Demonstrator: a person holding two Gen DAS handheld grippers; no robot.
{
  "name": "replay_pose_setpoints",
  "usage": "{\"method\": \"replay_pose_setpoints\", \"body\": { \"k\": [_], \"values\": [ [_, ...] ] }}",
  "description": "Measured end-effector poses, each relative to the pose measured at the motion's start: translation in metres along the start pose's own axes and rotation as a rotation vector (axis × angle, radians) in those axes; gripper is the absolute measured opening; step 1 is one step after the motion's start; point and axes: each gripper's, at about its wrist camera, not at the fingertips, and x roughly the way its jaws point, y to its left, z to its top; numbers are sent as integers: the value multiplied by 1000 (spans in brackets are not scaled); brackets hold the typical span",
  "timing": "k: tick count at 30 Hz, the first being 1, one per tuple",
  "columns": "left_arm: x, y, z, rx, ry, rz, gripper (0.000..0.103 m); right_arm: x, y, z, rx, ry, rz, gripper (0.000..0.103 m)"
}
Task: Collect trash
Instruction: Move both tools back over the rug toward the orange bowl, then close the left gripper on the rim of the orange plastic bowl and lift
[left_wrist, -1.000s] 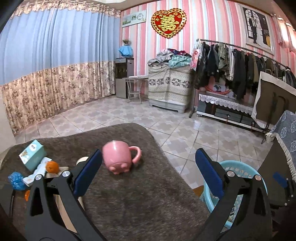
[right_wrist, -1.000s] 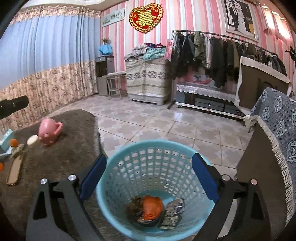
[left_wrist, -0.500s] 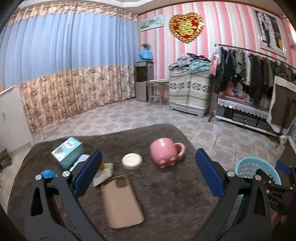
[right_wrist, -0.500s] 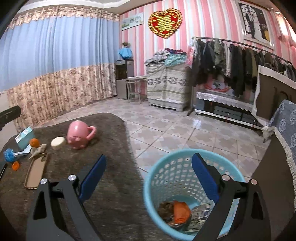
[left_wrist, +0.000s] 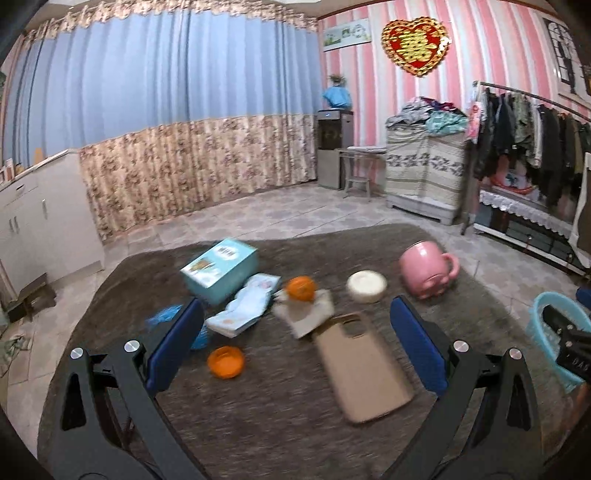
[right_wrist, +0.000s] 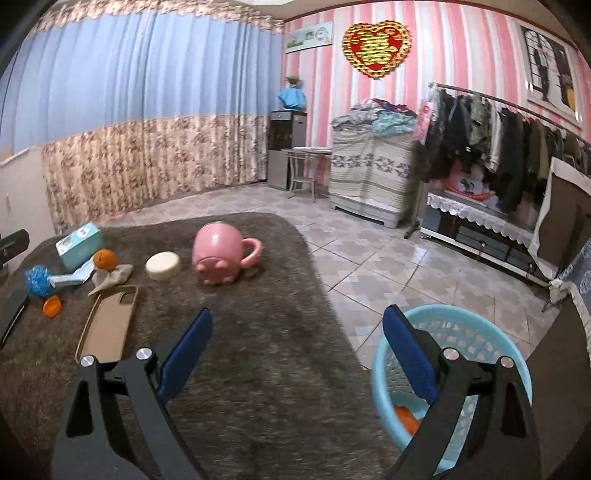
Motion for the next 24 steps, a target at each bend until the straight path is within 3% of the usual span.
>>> {"method": "replay_pose_setpoints", "body": {
  "k": [10,24],
  "values": [
    [18,38,-26,-20,45,55,97,9,30,-6,-58,23,38,92],
    [35,62,-38,-50,78,67,97,23,25,-12,-4,57,48,92]
  ]
}}
